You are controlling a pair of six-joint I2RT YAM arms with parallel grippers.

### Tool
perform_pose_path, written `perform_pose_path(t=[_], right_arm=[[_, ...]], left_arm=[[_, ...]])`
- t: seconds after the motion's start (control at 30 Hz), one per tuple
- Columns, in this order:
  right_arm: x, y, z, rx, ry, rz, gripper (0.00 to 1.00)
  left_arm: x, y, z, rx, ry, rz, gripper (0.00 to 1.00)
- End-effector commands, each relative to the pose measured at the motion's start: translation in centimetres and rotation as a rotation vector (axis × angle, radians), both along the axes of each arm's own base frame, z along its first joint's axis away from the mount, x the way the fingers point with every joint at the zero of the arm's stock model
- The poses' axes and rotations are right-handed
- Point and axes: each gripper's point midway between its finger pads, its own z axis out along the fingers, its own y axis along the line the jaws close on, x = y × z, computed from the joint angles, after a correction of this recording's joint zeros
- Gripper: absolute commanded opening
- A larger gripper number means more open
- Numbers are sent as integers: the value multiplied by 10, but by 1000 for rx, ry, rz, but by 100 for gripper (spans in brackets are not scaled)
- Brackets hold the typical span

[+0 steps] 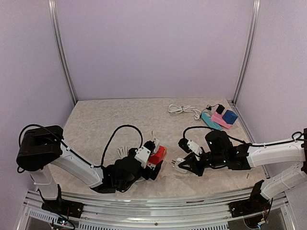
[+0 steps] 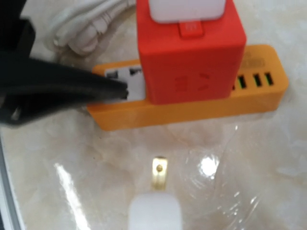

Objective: Pull the plug off the socket

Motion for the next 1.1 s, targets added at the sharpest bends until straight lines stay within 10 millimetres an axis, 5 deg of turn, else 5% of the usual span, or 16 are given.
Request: perform_pose_path(t=[0.0,0.33,0.5,0.77,1.07], right_arm=[[0,4,25,42,-20,-1,0],[-18,13,74,153,-21,98,0],[-29,21,104,231,-26,174,0],[-62,56,141,279,-26,354,0],[-100,89,171,325,-54,492,0]], left_arm=[[-15,6,8,7,-2,-35,99],[-73,40,7,54,99,-111,99],[-106,48,35,12,122,-228,99],[-150,23,114,-68,96,-538,96],[-154,-2,135,-102,114,-622,80]])
